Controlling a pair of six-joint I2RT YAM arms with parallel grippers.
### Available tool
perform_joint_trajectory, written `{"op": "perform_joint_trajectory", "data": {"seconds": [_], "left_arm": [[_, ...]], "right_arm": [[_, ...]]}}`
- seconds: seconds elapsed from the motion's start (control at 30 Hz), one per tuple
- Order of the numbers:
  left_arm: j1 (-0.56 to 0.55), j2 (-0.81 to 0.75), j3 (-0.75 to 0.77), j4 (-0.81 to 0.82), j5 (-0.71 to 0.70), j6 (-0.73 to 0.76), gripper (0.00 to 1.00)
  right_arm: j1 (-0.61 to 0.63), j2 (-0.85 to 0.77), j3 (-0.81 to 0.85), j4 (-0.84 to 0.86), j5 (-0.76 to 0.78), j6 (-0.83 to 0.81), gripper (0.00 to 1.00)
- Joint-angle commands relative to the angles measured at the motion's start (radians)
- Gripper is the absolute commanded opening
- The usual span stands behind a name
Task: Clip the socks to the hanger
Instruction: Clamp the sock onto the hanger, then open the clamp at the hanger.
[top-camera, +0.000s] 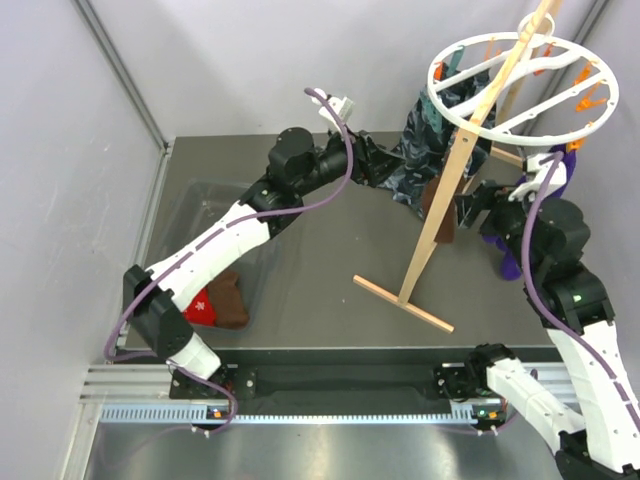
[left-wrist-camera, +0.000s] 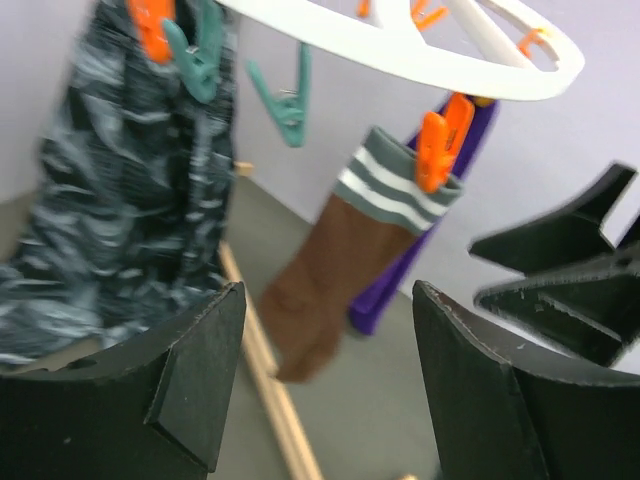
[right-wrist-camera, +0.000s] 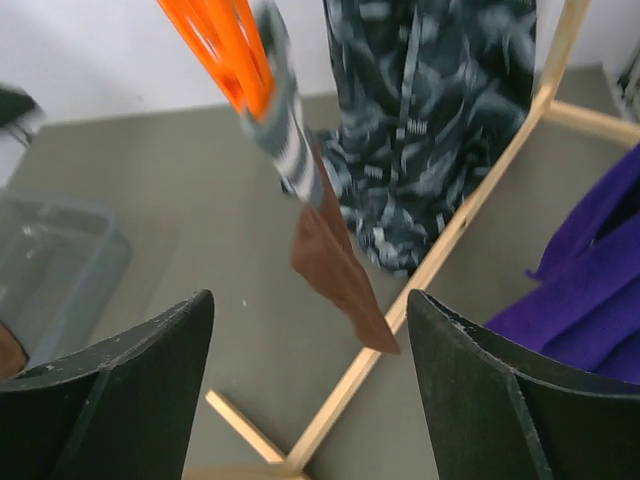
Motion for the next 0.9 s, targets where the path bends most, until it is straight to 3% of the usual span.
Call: {"op": "perform_joint_trajectory", "data": {"seconds": [0.0,0.13,0.27,0.37,0.5,0.67,0.77,0.87], "left_arm": [[0.006,-0.043,-0.059,0.082,-0.132,0.155,0.72],[0.017,0.006,-0.162,0.437,-0.093,0.227,0.61],[0.063,0.148,-0.055,0.499,0.078,0.166,0.54],[0.084,0.228,0.011,0.609,0.209,0.097,0.54],[0.086,0.321,0.118,0.621,0.209,0.13,0.67],[0.094,0.469,0.269,0.68,0.29,0.062,0.69],[0.094,0.544,0.369,0.69,0.269,0.035,0.69],[0.092,0.604,0.465,0.658,0.26,0.029,0.62]], "right_arm": [[0.011,-0.039,-0.05,-0.004,-0.013,0.029,0.75],[0.011,-0.079,-0.041,-0.001,-0.125,0.075,0.7],[0.011,-0.077,0.012,-0.046,-0.191,0.105,0.67],[0.011,-0.083,0.025,-0.089,-0.164,0.097,0.66],[0.011,-0.1,0.025,-0.106,-0.171,0.097,0.63],[0.011,-0.126,0.043,-0.132,-0.176,0.094,0.61],[0.011,-0.149,0.032,-0.132,-0.174,0.094,0.6],[0.011,-0.154,0.023,-0.122,-0.174,0.091,0.59]]}}
